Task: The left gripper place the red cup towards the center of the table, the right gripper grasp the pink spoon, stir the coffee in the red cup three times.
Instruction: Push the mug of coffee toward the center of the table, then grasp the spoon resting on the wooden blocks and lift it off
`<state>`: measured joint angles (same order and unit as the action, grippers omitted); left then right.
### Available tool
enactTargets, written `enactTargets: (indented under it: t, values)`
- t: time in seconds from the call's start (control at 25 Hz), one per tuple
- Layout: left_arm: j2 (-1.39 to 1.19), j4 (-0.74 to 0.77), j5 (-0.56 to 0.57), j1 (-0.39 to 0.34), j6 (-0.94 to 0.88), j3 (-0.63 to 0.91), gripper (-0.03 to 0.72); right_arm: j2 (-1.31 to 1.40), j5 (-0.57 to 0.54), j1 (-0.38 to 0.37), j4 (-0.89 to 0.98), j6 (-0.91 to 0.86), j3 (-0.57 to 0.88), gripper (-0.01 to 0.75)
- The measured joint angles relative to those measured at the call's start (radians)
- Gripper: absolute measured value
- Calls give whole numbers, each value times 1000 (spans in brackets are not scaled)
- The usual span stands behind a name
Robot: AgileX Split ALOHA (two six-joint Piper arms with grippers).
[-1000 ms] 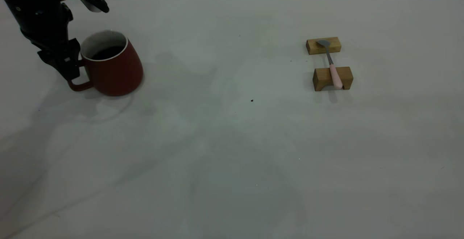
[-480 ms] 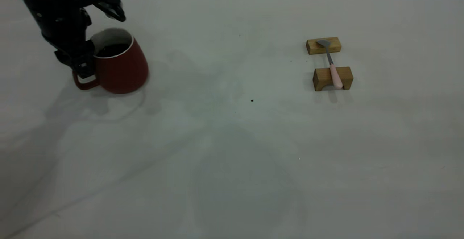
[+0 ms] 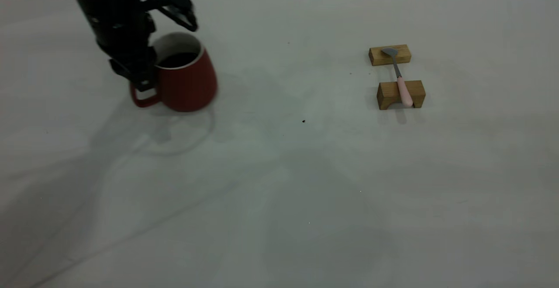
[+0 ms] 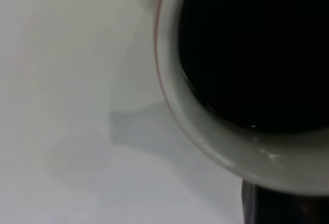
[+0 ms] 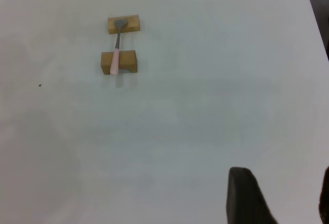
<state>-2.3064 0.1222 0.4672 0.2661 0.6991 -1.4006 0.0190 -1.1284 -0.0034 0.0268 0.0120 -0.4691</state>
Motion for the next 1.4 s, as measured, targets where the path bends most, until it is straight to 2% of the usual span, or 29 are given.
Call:
enactTargets:
  t: [0.32,0.52,0.64,0.76,1.0,1.08,1.2,1.4]
  values:
    - [-5,-1,-21,101,-46,0,253,0,0,0,0,0,0,388]
    - [-9,-1,-38,135,-66,0,253,0,0,0,0,0,0,388]
    - [-9,-2,-41,142,-75,0,289,0,0,0,0,0,0,388]
    - [-10,-4,-41,142,-76,0,376,0,0,0,0,0,0,388]
    - [4,-5,-26,142,-118,-3,657,0,0,0,0,0,0,388]
    - [44,-5,40,142,-165,-25,679,0,0,0,0,0,0,388]
    - [157,-4,192,138,-248,-98,663,0,0,0,0,0,0,388]
    - [373,19,533,138,-354,-209,556,0,0,0,0,0,0,388]
